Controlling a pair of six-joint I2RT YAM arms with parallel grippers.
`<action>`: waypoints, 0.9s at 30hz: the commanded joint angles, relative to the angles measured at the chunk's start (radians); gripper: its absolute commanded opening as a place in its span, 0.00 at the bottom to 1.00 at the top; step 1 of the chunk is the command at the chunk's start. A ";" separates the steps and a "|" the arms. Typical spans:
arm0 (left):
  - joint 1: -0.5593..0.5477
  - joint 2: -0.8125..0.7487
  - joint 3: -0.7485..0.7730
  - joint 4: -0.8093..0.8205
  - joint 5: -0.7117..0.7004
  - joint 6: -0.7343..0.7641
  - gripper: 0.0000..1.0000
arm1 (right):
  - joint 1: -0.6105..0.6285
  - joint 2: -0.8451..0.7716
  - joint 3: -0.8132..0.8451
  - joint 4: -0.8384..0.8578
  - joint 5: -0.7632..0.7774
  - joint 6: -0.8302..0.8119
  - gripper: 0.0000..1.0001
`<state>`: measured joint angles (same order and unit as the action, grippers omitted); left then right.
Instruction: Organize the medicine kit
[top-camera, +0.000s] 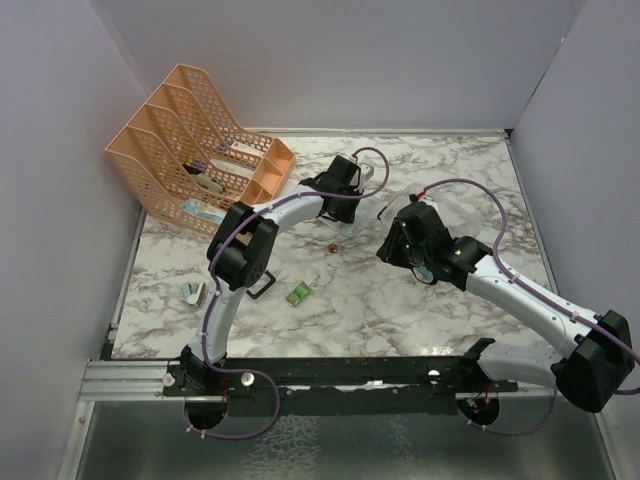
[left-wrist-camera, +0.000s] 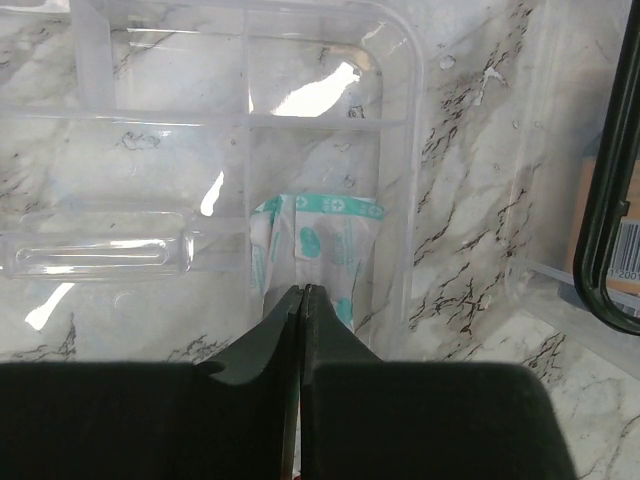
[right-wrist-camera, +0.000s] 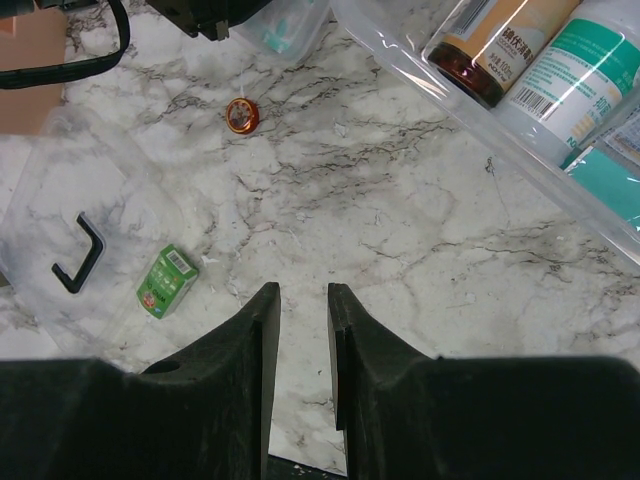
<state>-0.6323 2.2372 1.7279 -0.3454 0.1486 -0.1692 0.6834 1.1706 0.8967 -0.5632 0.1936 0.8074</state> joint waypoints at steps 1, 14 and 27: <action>-0.001 -0.001 0.049 -0.025 -0.013 0.009 0.02 | 0.001 -0.013 0.006 0.028 0.012 0.005 0.26; 0.003 -0.285 -0.054 -0.043 0.025 -0.070 0.27 | 0.001 -0.006 0.011 0.090 -0.027 -0.118 0.34; 0.012 -0.834 -0.419 -0.146 -0.308 -0.136 0.60 | 0.059 0.167 0.123 0.117 -0.021 -0.210 0.68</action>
<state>-0.6289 1.5364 1.3846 -0.4351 -0.0151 -0.2790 0.7044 1.2827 0.9375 -0.4889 0.1661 0.6464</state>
